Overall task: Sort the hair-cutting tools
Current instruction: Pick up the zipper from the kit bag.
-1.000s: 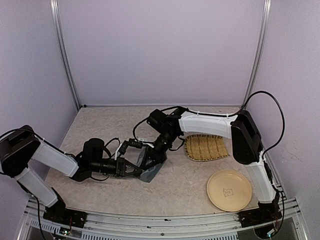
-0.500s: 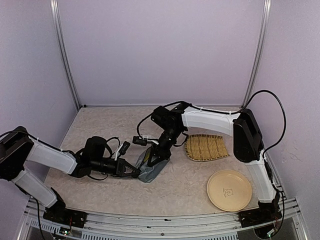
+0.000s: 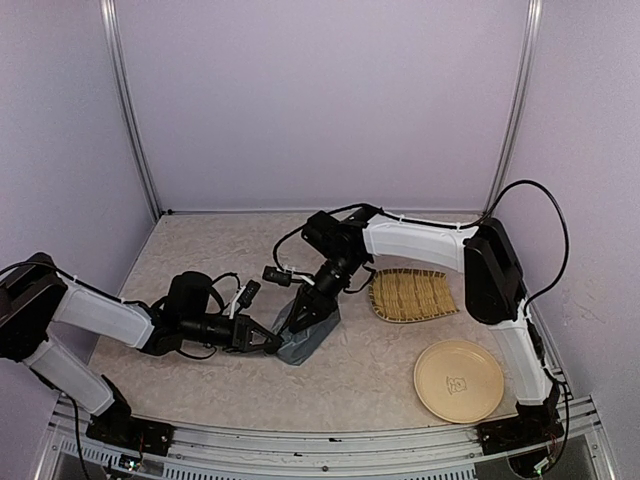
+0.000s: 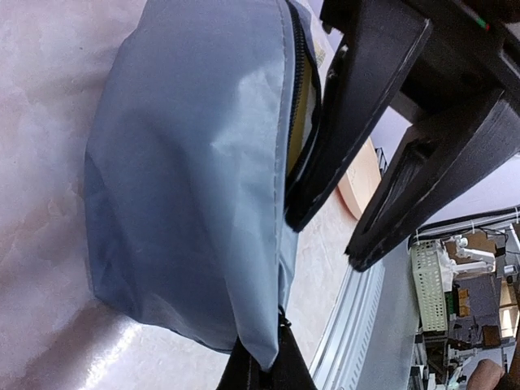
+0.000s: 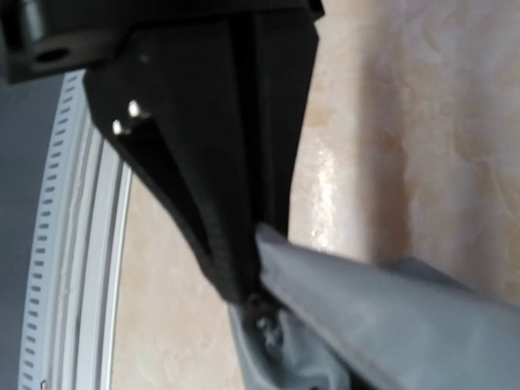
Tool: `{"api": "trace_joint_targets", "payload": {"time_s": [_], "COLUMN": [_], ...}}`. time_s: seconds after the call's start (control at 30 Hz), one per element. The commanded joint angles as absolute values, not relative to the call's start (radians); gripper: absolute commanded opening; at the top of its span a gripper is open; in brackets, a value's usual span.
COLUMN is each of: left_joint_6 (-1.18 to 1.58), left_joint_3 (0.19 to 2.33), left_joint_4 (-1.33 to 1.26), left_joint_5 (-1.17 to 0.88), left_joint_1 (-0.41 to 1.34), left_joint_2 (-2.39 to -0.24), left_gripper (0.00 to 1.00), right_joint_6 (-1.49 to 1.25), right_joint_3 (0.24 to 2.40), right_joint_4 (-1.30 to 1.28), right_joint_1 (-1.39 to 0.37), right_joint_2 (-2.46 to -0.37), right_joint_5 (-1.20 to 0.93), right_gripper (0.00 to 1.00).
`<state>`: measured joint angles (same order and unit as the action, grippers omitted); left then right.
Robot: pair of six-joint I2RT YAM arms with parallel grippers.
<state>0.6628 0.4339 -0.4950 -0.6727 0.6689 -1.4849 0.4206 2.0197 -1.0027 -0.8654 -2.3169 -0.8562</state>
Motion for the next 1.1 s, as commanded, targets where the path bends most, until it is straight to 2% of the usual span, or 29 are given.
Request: {"api": "trace_joint_targets", "payload": {"time_s": [0.0,0.23,0.7,0.77,0.9,1.0,1.07], "left_joint_6": [0.711,0.739,0.749,0.749,0.745,0.739,0.723], "left_joint_3": [0.425,0.421,0.428,0.428,0.429,0.430,0.430], "left_joint_4": [-0.600,-0.650,-0.703,-0.706,-0.706,-0.693,-0.663], "left_joint_5": [-0.699,-0.713,-0.754,-0.760,-0.769,-0.774,-0.772], "left_joint_1": [0.669,0.672,0.691,0.696,0.698,0.698,0.696], "left_joint_2": [-1.490,-1.502,-1.506,-1.506,-1.508,-1.508,-1.506], "left_gripper": [0.00,0.00,0.00,0.00,0.00,0.00,0.00], "right_joint_6": [0.409,0.414,0.382,0.379,0.378,0.381,0.394], "right_joint_3": [2.034,1.975,1.951,1.953,1.952,1.947,1.941], "right_joint_4": [-0.979,-0.929,-0.865,-0.862,-0.857,-0.856,-0.862], "right_joint_1": [-0.894,-0.921,-0.942,-0.942,-0.943,-0.941,-0.937], "right_joint_2": [-2.348,-2.324,-2.316,-2.317,-2.319,-2.312,-2.298], "right_joint_5": [-0.889,-0.839,-0.802,-0.805,-0.814,-0.810,-0.804], "right_gripper": [0.27,0.36,0.35,0.29,0.10,0.01,0.00]}}
